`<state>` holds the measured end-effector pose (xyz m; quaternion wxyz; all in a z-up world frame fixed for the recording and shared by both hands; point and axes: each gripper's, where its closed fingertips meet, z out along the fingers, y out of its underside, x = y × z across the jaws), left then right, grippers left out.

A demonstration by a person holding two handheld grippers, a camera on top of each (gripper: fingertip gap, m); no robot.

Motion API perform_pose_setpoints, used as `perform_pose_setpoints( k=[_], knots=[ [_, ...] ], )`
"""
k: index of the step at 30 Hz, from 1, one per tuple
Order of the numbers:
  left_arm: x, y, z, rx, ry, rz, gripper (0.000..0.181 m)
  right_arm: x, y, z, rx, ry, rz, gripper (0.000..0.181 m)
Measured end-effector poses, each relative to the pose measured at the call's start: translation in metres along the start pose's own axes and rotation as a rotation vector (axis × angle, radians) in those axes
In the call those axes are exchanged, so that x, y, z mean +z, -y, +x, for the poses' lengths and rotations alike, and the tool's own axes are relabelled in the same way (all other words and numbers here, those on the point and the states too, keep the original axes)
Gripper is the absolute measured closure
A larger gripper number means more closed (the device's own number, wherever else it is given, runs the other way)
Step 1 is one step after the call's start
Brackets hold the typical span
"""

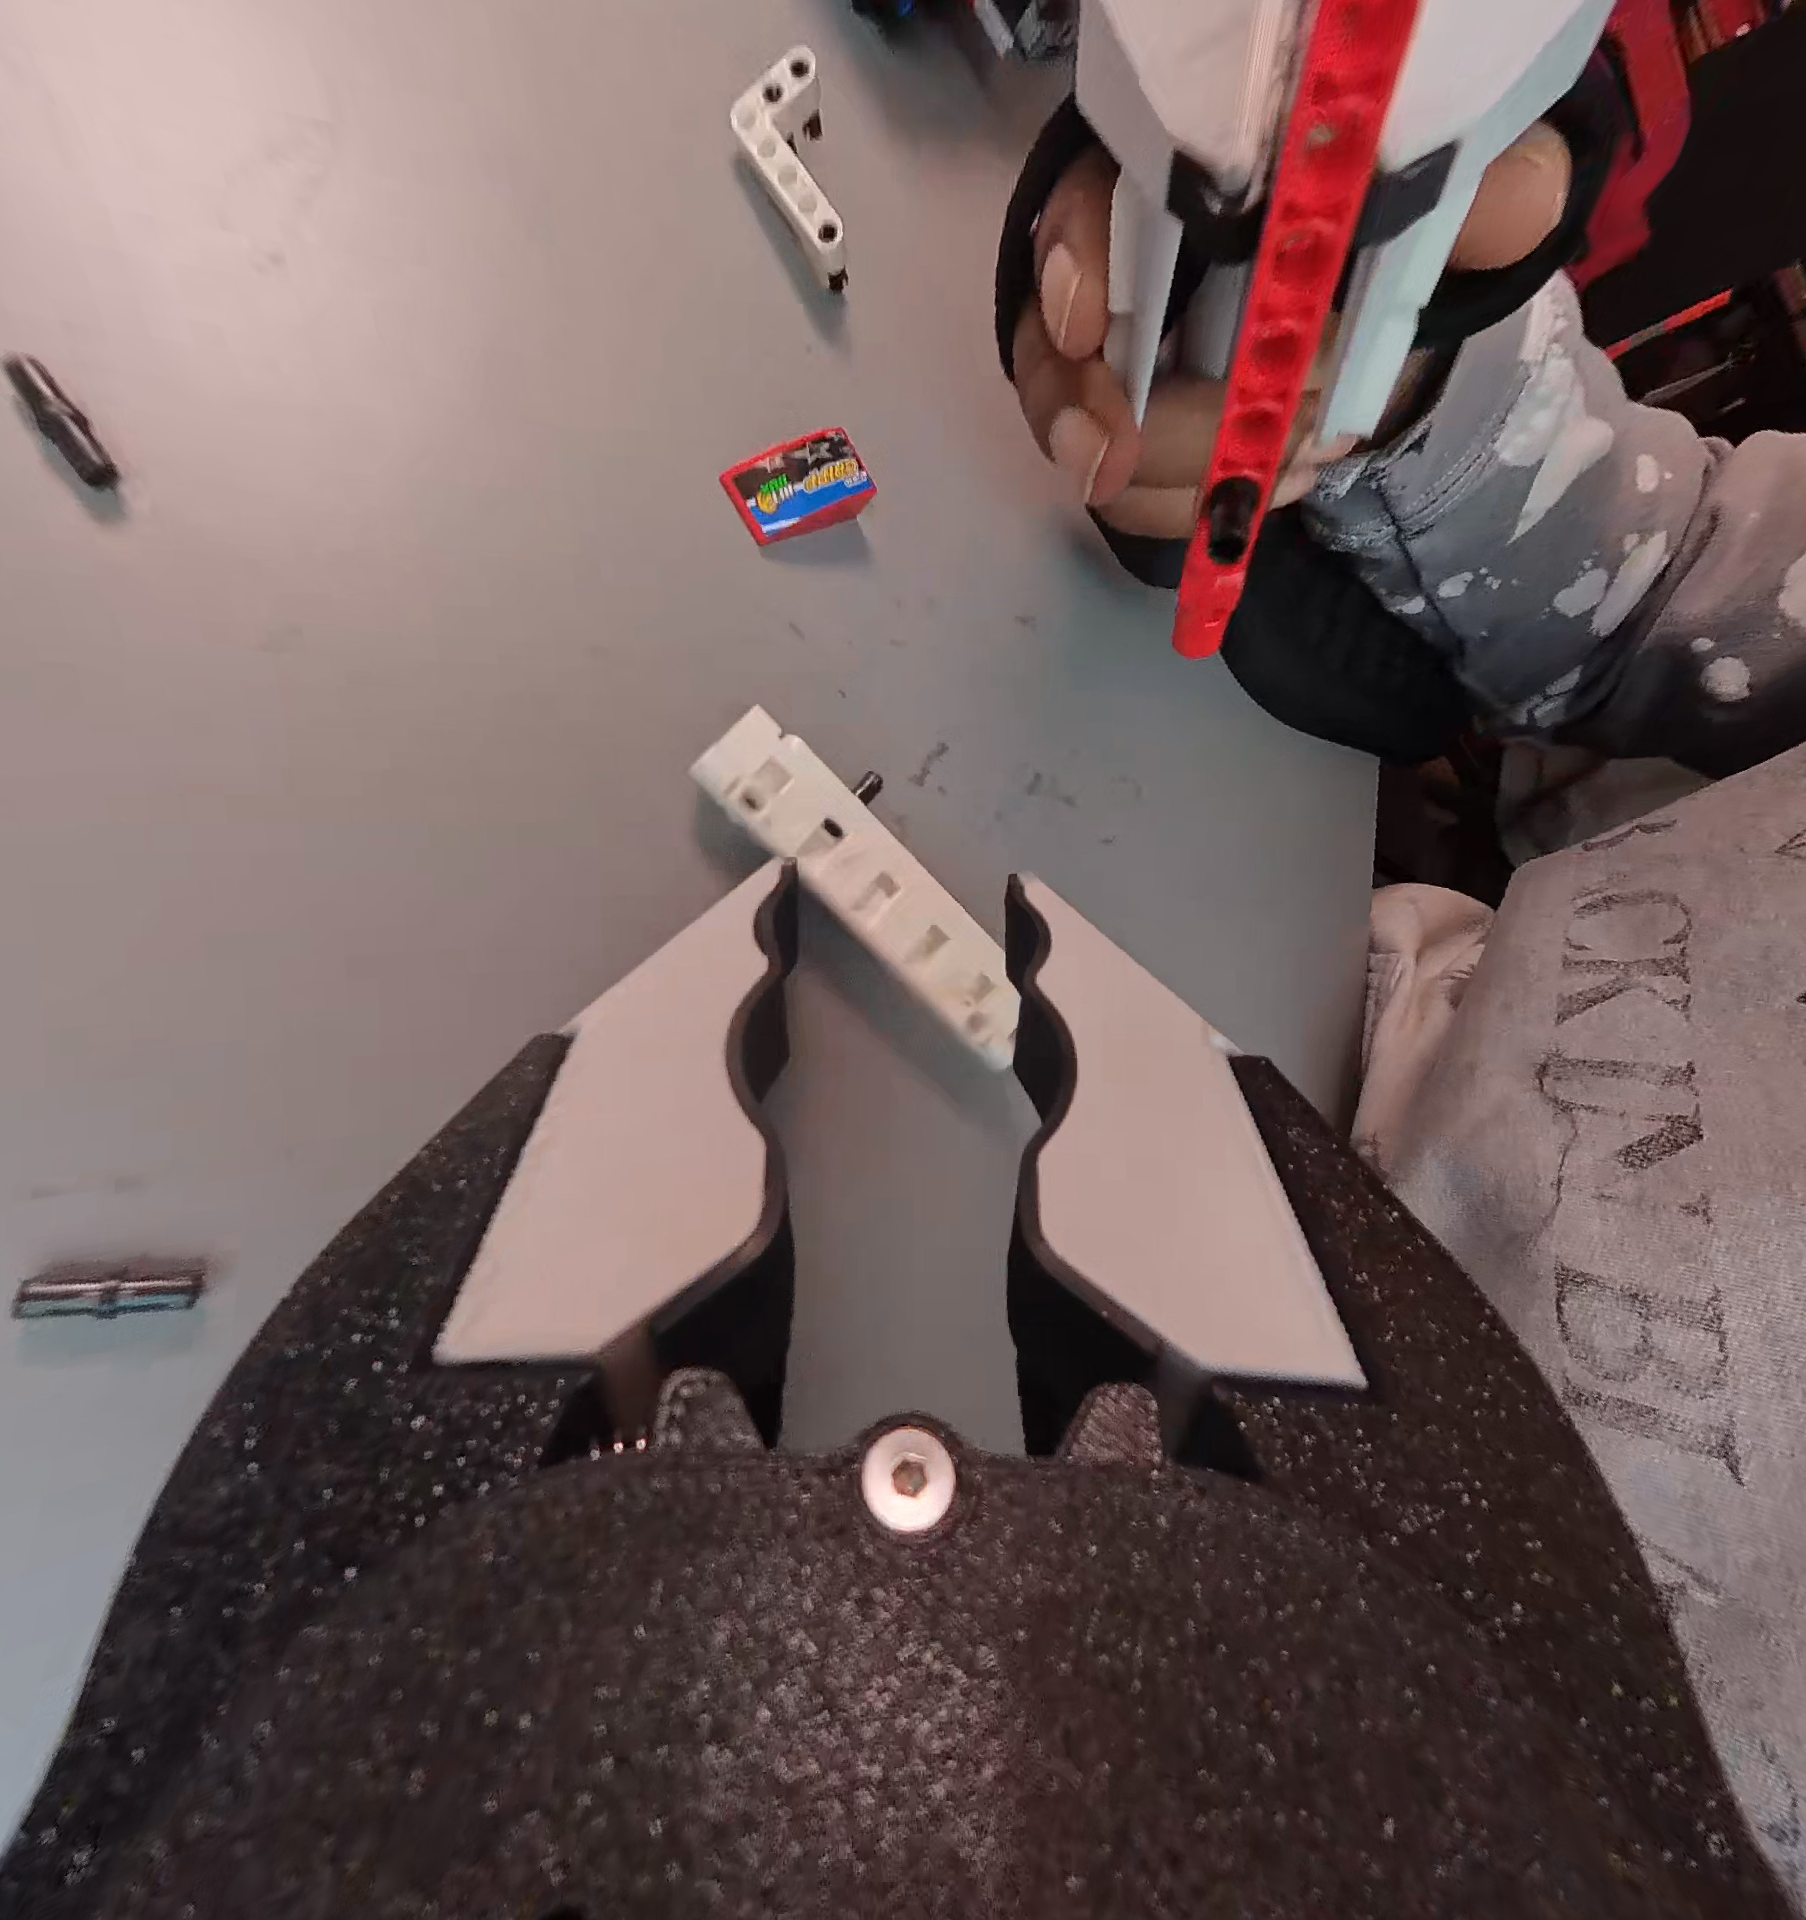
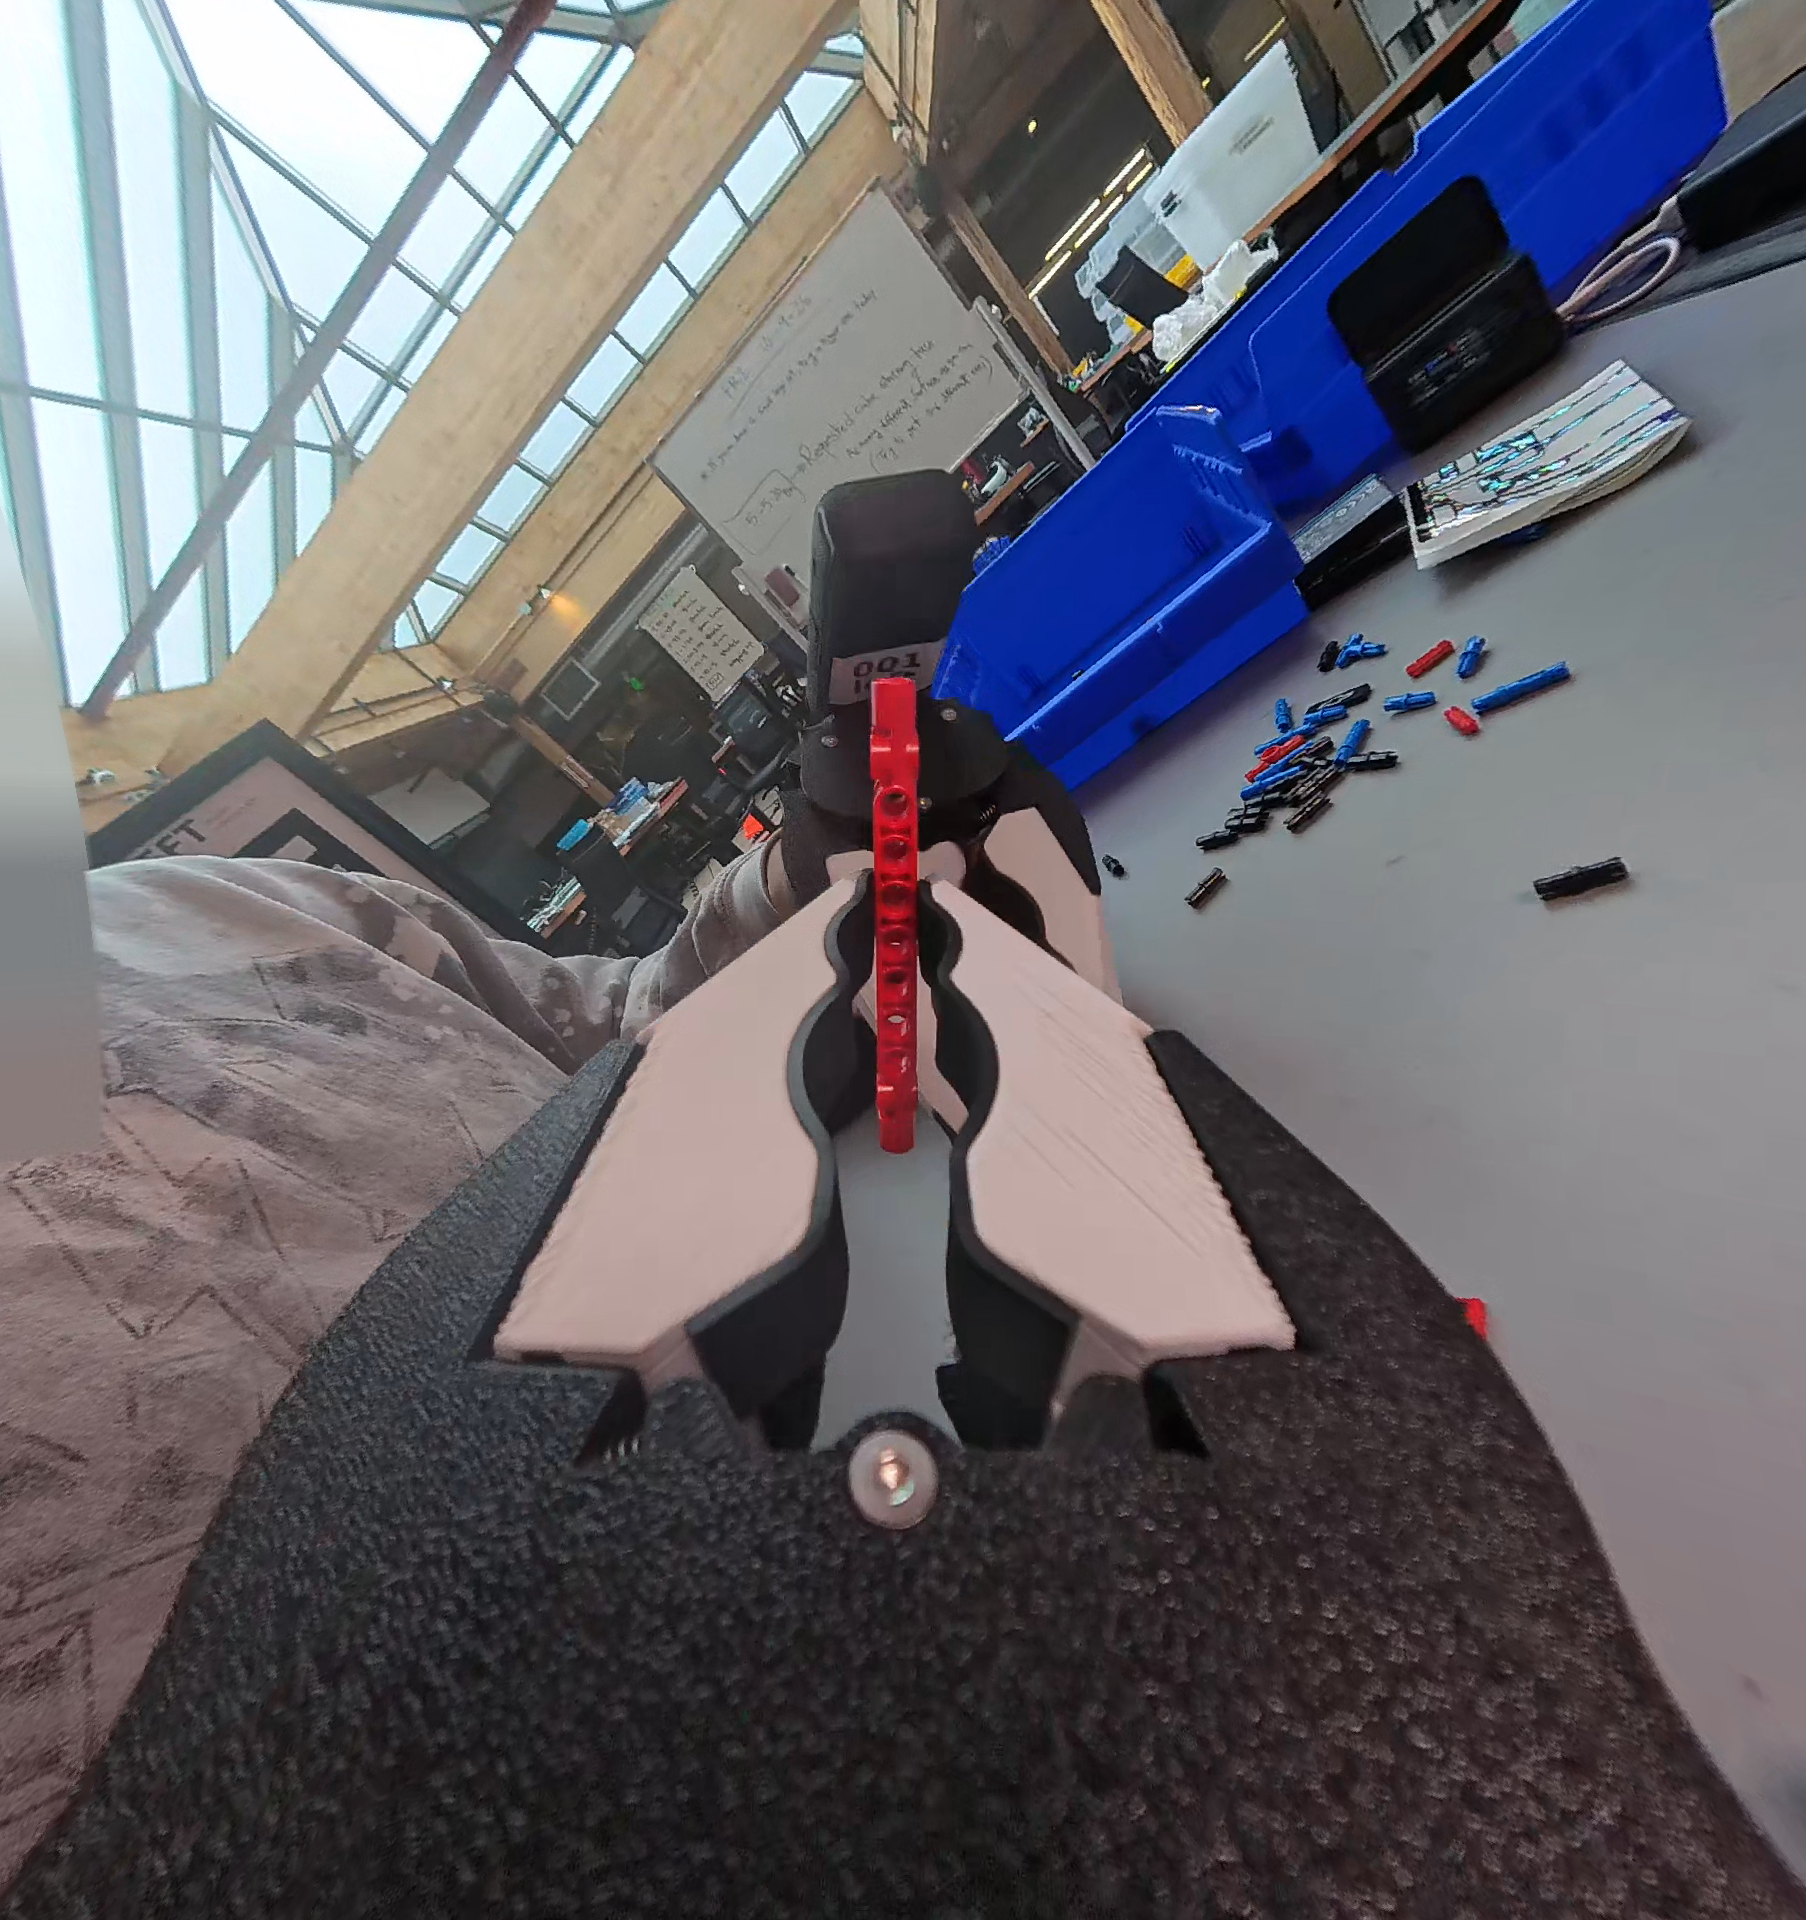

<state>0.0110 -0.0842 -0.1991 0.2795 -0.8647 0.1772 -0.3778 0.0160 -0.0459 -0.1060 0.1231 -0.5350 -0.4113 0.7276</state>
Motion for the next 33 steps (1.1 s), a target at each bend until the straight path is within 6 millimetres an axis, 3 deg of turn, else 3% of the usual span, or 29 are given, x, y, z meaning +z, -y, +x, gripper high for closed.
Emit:
perform_pose_setpoints(
  k=[3,8,14,28,31,33],
  knots=[
    [-0.017,0.024,0.015,0.062,-0.061,0.142,0.143,0.002,-0.001,0.0,-0.027,-0.009,-0.001,0.174],
    [-0.028,0.045,0.044,0.133,-0.177,0.274,0.161,0.009,-0.007,-0.001,-0.075,-0.02,-0.026,0.174],
    [-0.029,0.048,0.039,0.126,-0.151,0.295,0.178,0.012,-0.009,-0.005,-0.108,-0.014,-0.035,0.174],
    [-0.032,0.051,0.042,0.132,-0.184,0.331,0.179,0.013,-0.008,-0.011,-0.203,-0.024,-0.03,0.174],
    [-0.037,0.054,0.046,0.148,-0.2,0.36,0.179,0.015,-0.016,-0.011,-0.251,-0.038,-0.084,0.162],
    [-0.039,0.055,0.047,0.153,-0.205,0.362,0.179,0.018,-0.023,-0.012,-0.3,-0.04,-0.12,0.172]
  ],
)
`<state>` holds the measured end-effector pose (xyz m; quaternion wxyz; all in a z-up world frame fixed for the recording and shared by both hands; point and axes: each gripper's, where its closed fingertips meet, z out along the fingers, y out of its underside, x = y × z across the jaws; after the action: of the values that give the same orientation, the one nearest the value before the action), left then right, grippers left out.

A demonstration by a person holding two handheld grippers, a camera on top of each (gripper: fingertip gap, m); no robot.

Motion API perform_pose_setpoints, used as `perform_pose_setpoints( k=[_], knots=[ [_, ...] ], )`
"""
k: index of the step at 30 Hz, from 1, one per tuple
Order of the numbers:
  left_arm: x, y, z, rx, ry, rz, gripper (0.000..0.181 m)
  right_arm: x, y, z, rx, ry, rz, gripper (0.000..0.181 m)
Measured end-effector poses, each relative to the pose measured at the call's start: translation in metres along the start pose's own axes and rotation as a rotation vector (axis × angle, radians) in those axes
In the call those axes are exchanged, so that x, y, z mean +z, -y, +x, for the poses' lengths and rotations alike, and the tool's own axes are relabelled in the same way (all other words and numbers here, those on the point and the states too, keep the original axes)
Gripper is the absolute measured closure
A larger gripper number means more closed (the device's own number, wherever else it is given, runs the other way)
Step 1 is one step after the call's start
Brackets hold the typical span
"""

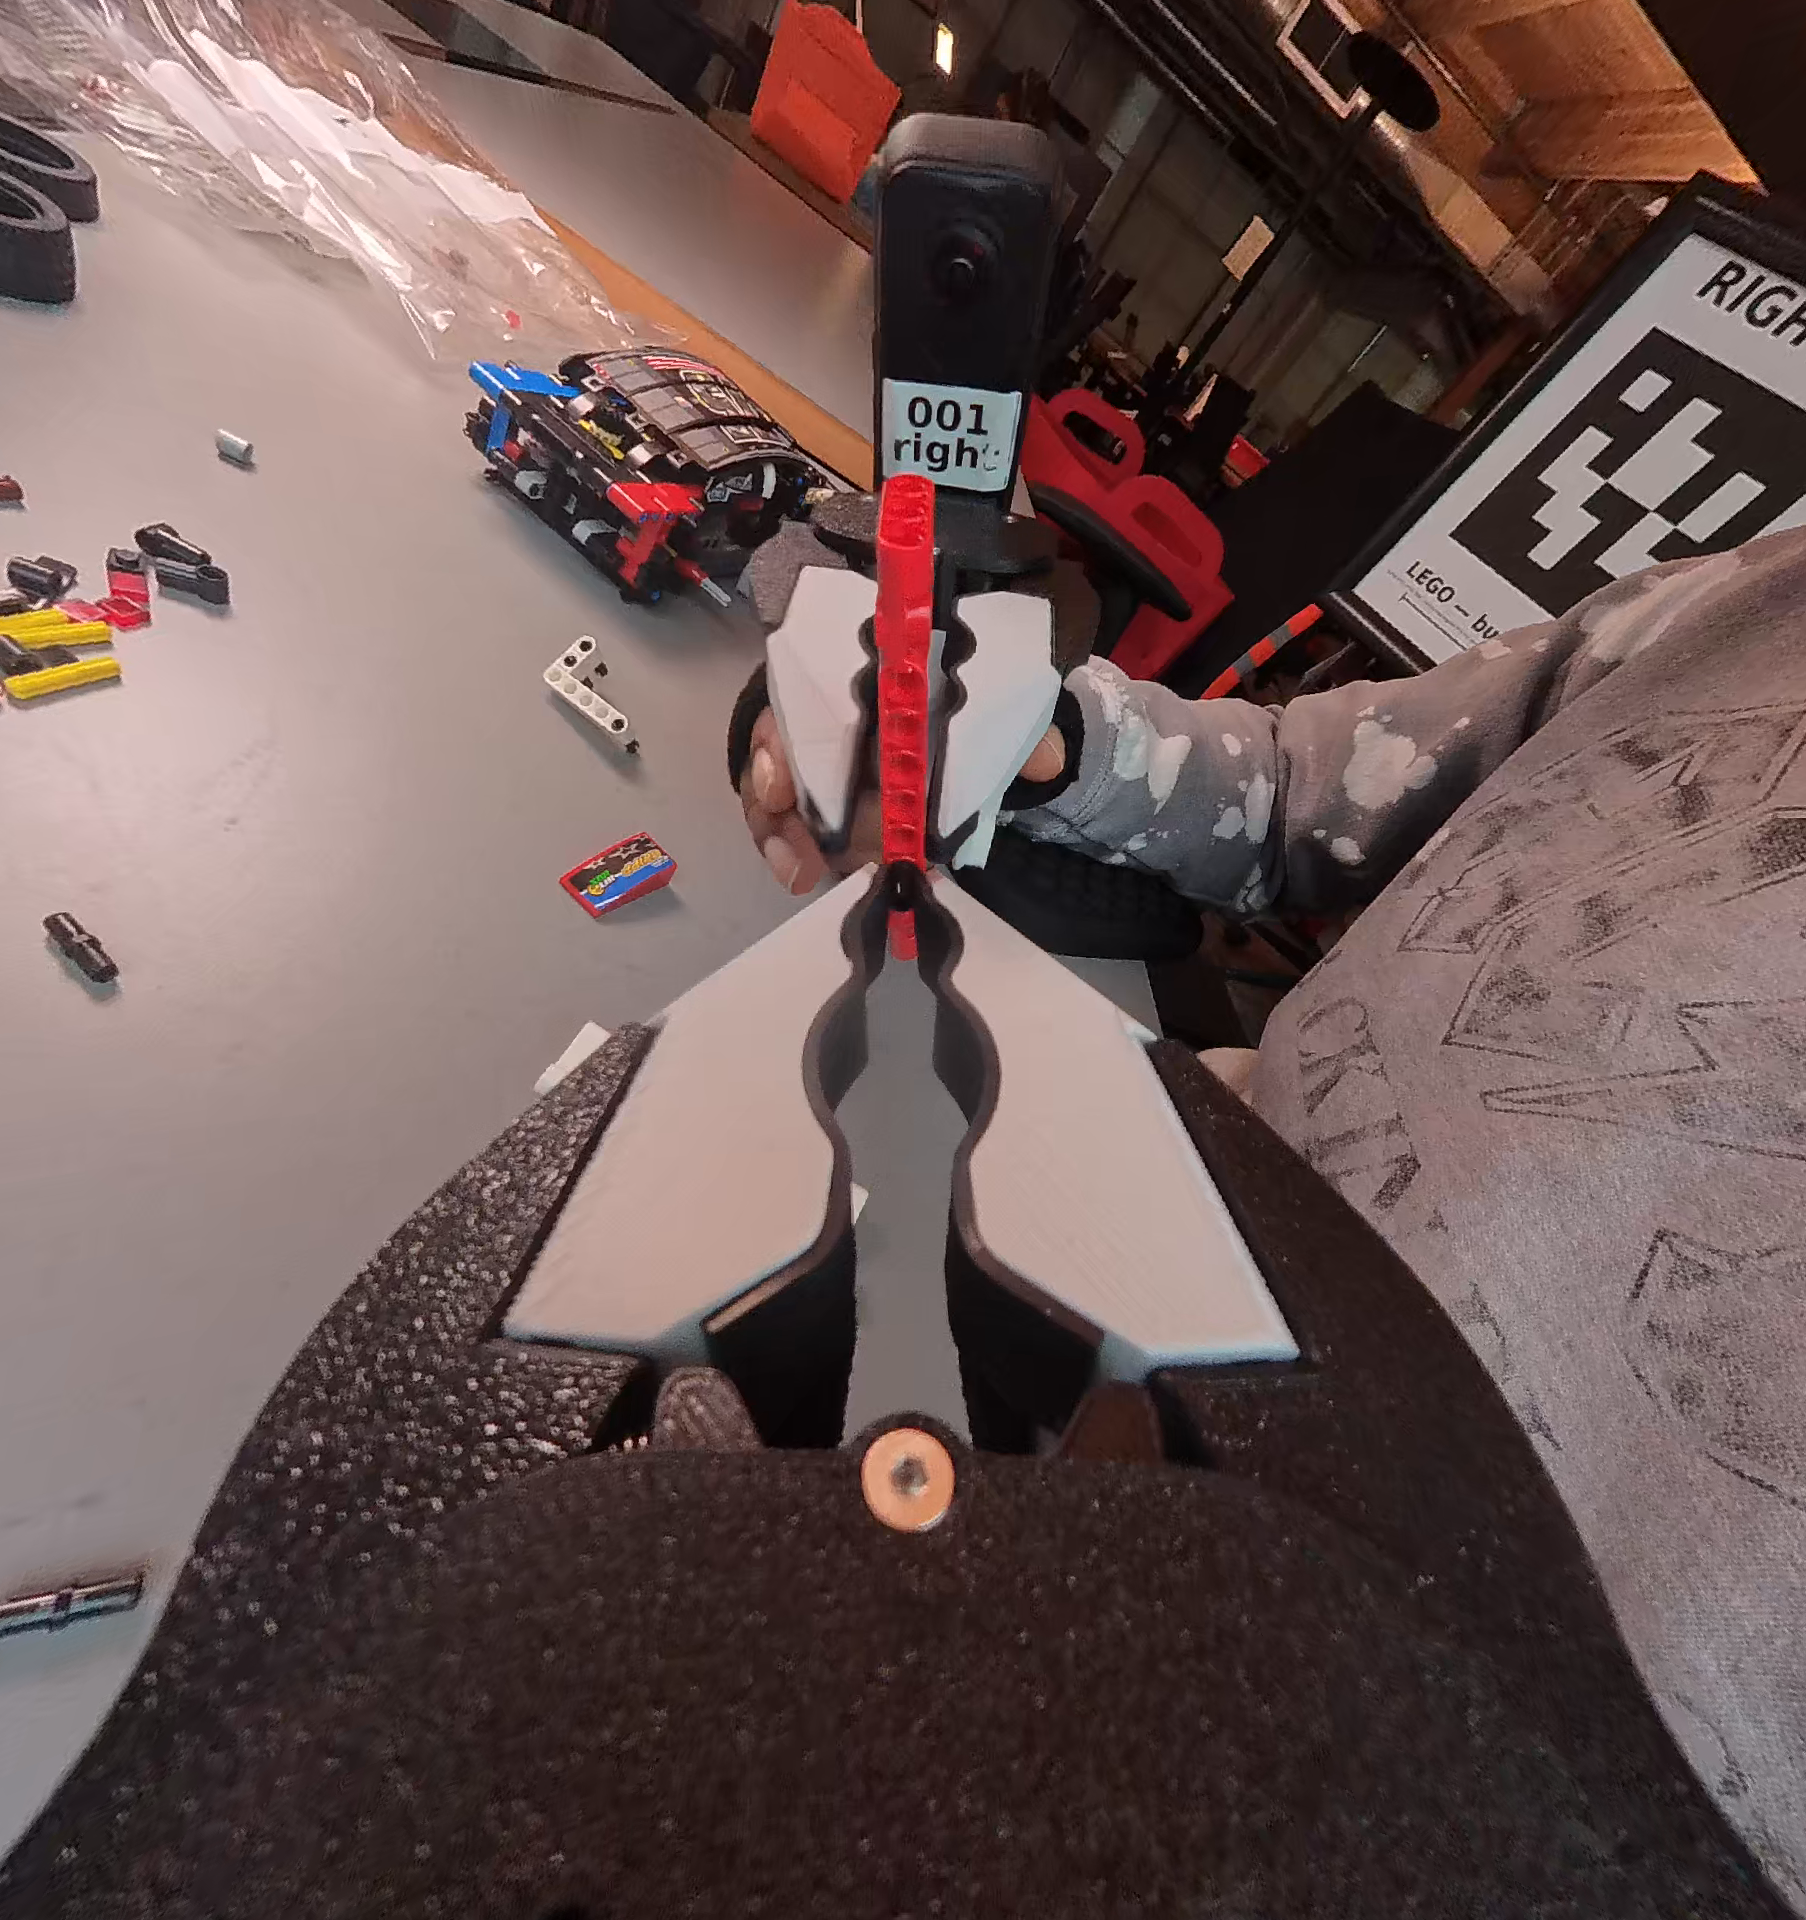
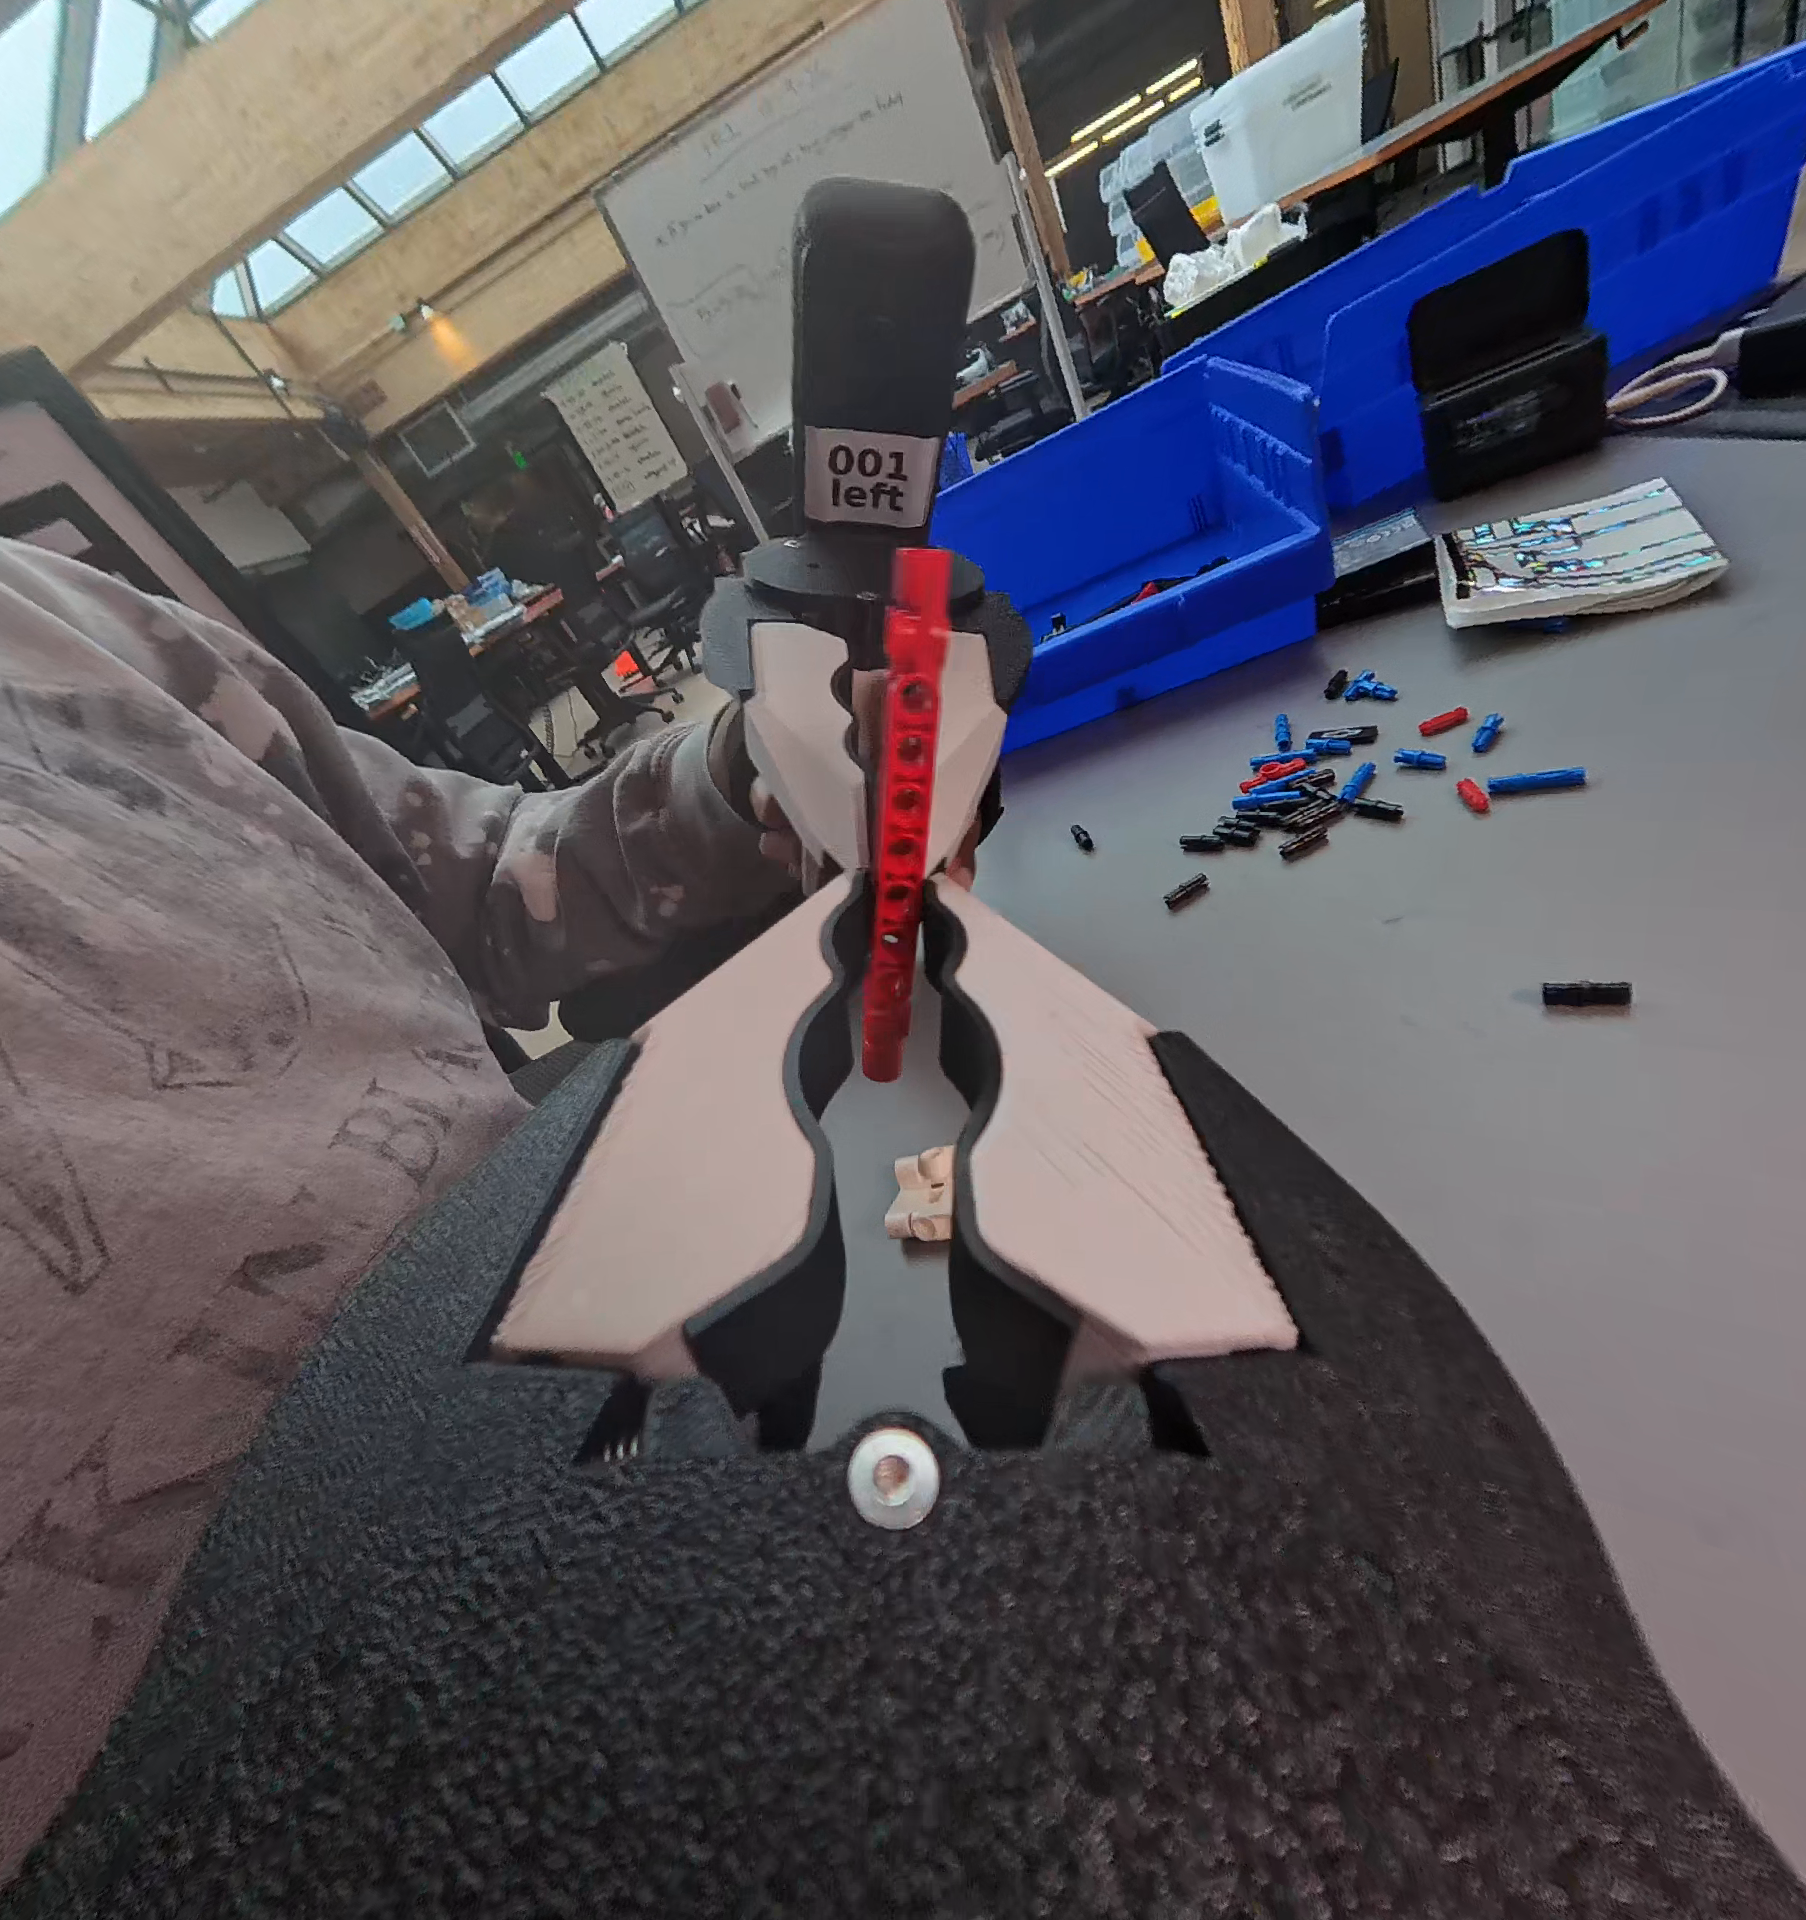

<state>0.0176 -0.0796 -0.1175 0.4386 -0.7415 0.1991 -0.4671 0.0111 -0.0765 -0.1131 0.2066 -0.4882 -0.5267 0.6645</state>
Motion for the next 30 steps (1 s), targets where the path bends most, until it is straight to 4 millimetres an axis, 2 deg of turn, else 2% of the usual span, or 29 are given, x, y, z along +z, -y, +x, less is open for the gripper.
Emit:
perform_pose_setpoints(
  k=[8,9,11,13,15,17,20,22,24,26,28,30],
  knots=[
    [-0.007,0.008,0.004,0.033,0.01,0.003,0.18,0.001,0.009,-0.007,-0.16,-0.04,-0.019,0.174],
    [-0.012,0.01,0.002,0.038,0.029,0.012,0.18,-0.006,0.015,-0.004,-0.174,-0.062,0.002,0.174],
    [-0.04,0.021,-0.015,0.023,0.103,0.078,0.18,-0.04,0.042,0.008,-0.145,-0.113,0.116,0.175],
    [-0.067,0.026,-0.039,0.03,0.242,0.098,0.181,-0.064,0.051,0.022,-0.164,-0.191,0.141,0.175],
    [-0.081,0.014,-0.079,0.08,0.493,-0.002,0.179,-0.061,0.047,0.028,-0.139,-0.215,0.127,0.174],
    [-0.091,-0.006,-0.114,0.079,0.694,-0.111,0.172,-0.047,0.036,0.026,-0.101,-0.187,0.092,0.175],
    [-0.1,-0.031,-0.146,0.038,0.853,-0.228,0.163,-0.03,0.021,0.022,-0.078,-0.14,0.039,0.174],
    [-0.105,-0.037,-0.157,0.046,0.929,-0.278,0.157,-0.025,0.016,0.022,-0.054,-0.131,0.025,0.174],
    [-0.103,-0.031,-0.154,0.086,0.941,-0.268,0.15,-0.025,0.014,0.023,-0.045,-0.136,0.019,0.174],
    [-0.086,-0.024,-0.138,0.131,0.856,-0.235,0.147,-0.026,0.013,0.025,-0.032,-0.136,0.023,0.174],
    [-0.058,-0.016,-0.11,0.146,0.674,-0.163,0.147,-0.026,0.013,0.025,-0.006,-0.122,0.026,0.174],
    [-0.027,-0.006,-0.069,0.106,0.413,-0.064,0.147,-0.023,0.009,0.024,0.005,-0.111,0.011,0.174]
  ],
)
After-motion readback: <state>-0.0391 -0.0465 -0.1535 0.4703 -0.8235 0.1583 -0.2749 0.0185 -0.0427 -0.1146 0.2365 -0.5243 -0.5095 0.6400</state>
